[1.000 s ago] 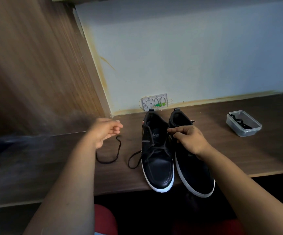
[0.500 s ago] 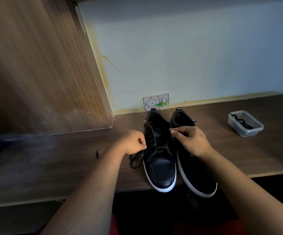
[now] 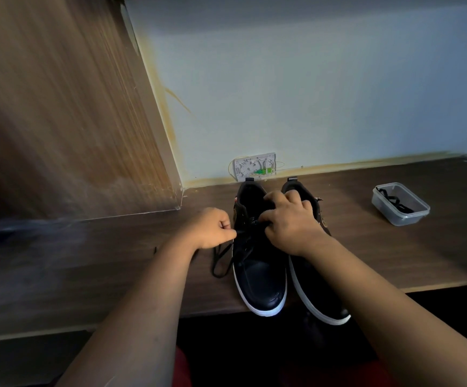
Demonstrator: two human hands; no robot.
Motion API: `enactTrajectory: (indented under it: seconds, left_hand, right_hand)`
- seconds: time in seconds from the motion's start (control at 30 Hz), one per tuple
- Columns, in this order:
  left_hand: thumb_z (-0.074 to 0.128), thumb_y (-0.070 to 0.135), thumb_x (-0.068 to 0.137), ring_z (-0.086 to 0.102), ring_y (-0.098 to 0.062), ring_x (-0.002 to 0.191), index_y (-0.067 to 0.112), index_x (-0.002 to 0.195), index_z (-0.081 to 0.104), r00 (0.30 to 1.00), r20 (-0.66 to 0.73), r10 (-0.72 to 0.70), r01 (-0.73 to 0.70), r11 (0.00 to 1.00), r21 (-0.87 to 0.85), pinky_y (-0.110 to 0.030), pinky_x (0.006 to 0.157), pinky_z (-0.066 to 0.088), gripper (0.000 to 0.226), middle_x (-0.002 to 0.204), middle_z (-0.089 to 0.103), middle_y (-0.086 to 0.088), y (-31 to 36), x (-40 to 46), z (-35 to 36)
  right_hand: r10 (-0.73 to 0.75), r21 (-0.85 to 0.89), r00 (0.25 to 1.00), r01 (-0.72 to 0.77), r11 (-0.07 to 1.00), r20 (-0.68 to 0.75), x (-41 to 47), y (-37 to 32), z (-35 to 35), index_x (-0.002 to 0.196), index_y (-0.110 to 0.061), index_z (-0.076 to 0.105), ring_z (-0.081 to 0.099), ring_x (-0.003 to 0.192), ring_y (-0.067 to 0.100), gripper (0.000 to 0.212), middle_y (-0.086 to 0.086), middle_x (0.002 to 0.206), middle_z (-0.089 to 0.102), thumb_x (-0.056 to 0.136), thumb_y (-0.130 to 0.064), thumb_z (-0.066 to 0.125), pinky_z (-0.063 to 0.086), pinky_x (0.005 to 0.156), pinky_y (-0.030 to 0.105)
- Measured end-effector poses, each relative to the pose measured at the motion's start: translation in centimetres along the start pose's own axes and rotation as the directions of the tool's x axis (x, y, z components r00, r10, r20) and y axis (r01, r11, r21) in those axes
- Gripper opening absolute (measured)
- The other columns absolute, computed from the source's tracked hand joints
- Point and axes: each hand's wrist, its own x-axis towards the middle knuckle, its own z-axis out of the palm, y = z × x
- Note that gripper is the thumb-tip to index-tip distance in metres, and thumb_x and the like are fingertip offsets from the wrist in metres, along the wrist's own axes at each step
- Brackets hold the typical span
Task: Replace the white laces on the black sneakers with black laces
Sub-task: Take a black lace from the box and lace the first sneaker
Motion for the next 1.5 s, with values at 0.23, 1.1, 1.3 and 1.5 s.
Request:
enactTrajectory:
  seconds: [0.23,1.1,1.3,1.5]
  left_hand:
    - [0.067,0.019,0.081,0.056,-0.012,0.074,0.022,0.074,0.064,0.998,0.054,0.007,-0.008,1.000,0.017,-0.025,0.068,0.045,0.008,0.078,0.063,0.005,-0.5,-0.2,-0.3]
    - [0.067,0.014,0.081,0.056,-0.014,0.073,0.016,0.084,0.069,0.992,0.125,0.010,-0.005,0.999,-0.044,-0.027,0.071,0.047,0.004,0.081,0.064,0.002,-0.6,-0.5,-0.5]
    - [0.067,0.014,0.082,0.056,-0.013,0.073,0.017,0.084,0.068,0.991,0.133,0.010,-0.004,0.999,-0.049,-0.027,0.071,0.047,0.004,0.081,0.064,0.002,-0.6,-0.5,-0.7]
    - [0.067,0.014,0.082,0.055,-0.013,0.074,0.017,0.084,0.069,0.992,0.125,0.017,-0.011,0.999,-0.045,-0.026,0.070,0.046,0.004,0.077,0.061,0.005,-0.7,-0.4,-0.6]
  right_hand:
    - [-0.064,-0.047,0.901,0.093,0.995,0.429,1.4,-0.8,-0.6,0.125,-0.025,0.056,0.025,0.124,0.031,0.033,0.000,0.143,0.029,0.096,-0.031,0.042,0.027,0.099,0.048]
    - [-0.048,-0.021,0.839,0.071,0.997,0.542,3.4,-0.8,-2.0,0.117,-0.008,0.064,0.053,0.111,0.029,0.038,0.009,0.119,0.058,0.099,-0.019,0.033,0.042,0.094,0.034]
    - [0.034,-0.104,0.765,0.044,0.994,0.643,3.7,-1.5,-1.9,0.124,-0.003,0.057,0.045,0.112,0.029,0.035,0.011,0.131,0.052,0.101,-0.012,0.031,0.025,0.079,0.027]
    - [0.033,-0.061,0.716,0.013,0.998,0.697,4.6,-1.1,-1.4,0.115,0.000,0.062,0.056,0.111,0.036,0.033,0.016,0.122,0.060,0.097,-0.012,0.037,0.045,0.095,0.040]
